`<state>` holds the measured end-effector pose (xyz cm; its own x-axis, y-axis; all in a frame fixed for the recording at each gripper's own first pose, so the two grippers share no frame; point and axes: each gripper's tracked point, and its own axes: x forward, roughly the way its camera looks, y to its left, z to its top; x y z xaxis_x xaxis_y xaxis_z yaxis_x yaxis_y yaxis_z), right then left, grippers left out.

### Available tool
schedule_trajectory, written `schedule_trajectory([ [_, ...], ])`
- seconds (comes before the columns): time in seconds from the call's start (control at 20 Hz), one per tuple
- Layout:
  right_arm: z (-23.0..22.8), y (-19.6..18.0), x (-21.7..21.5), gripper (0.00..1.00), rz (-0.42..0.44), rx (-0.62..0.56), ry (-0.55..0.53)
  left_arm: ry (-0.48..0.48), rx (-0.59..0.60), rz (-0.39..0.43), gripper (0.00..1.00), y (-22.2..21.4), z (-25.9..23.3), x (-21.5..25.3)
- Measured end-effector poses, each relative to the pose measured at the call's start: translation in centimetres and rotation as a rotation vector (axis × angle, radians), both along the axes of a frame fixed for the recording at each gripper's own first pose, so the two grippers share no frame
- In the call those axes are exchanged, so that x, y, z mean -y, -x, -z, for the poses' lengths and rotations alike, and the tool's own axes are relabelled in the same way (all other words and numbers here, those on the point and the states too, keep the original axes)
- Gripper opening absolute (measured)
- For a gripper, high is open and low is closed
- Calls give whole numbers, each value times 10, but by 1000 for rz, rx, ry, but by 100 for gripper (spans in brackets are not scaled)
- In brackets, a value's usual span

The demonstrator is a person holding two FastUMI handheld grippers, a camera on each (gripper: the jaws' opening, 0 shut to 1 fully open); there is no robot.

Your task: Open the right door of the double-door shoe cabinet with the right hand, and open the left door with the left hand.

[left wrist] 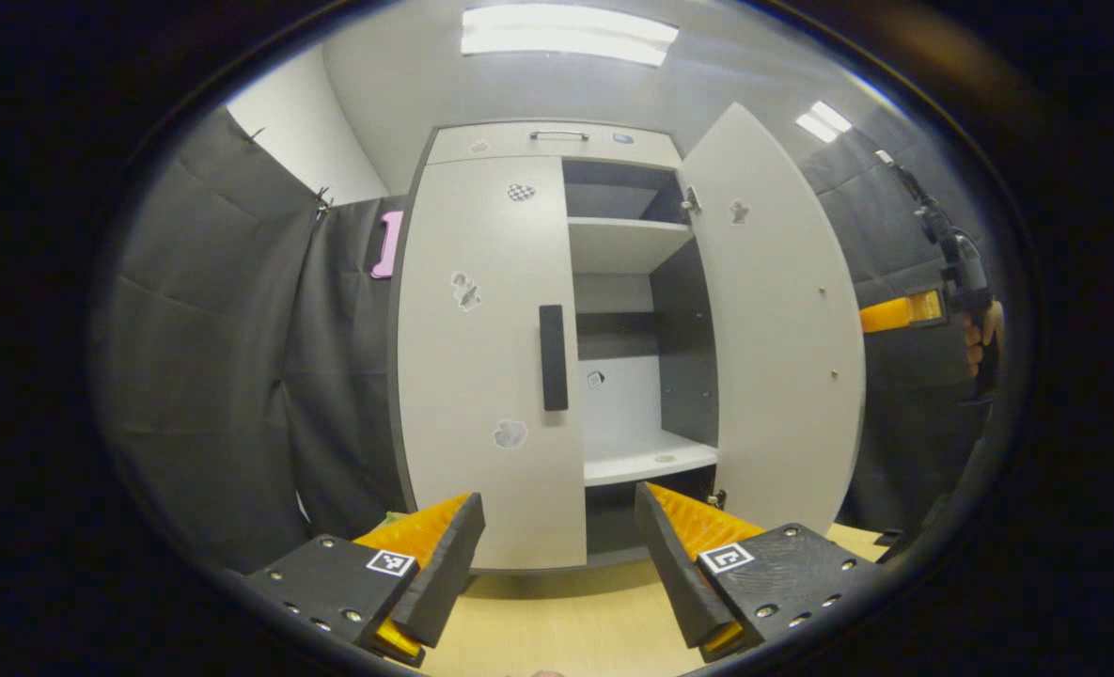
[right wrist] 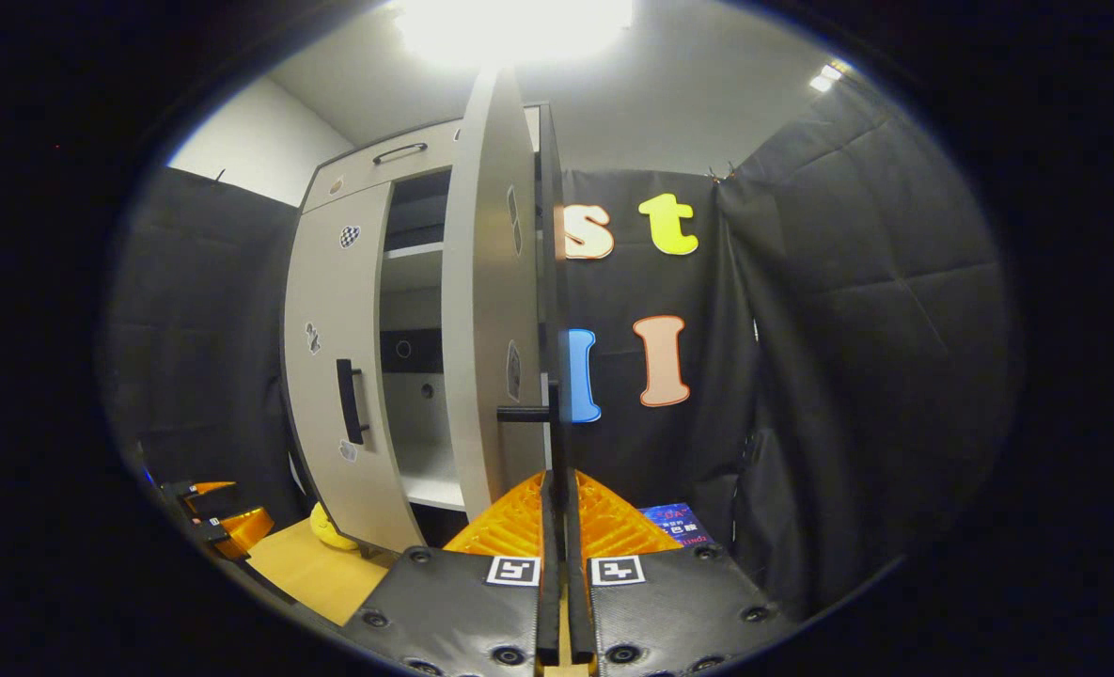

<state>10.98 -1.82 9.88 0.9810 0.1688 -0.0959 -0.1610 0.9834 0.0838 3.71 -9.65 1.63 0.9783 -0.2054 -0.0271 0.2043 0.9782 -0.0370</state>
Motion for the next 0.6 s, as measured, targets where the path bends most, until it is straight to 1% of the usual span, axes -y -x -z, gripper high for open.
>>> schedule_trajectory([
  [0.1, 2, 14, 6, 6, 28, -8, 5, -1, 0, -7, 94, -14, -7, -3],
  [0.15, 5, 19, 9, 0, 42, -19, 3, -1, 2, -5, 94, -21, -10, -2],
  [0.2, 6, 23, 12, 2, 54, -22, 1, -7, 6, -1, 93, -28, -15, -1],
  [0.3, 8, 34, 13, 17, 63, -22, 9, -28, 15, 2, 94, -44, -22, -2],
  [0.45, 16, 50, 19, 70, 81, -27, 49, -21, 19, 20, 93, -68, -33, 3],
  [0.5, 18, 55, 20, 90, 87, -30, 61, -13, 19, 25, 92, -78, -38, 6],
  [0.55, 22, 56, 23, 99, 97, -34, 72, -6, 17, 27, 92, -86, -41, 8],
  [0.6, 25, 59, 26, 100, 108, -36, 78, 1, 17, 27, 93, -94, -45, 9],
])
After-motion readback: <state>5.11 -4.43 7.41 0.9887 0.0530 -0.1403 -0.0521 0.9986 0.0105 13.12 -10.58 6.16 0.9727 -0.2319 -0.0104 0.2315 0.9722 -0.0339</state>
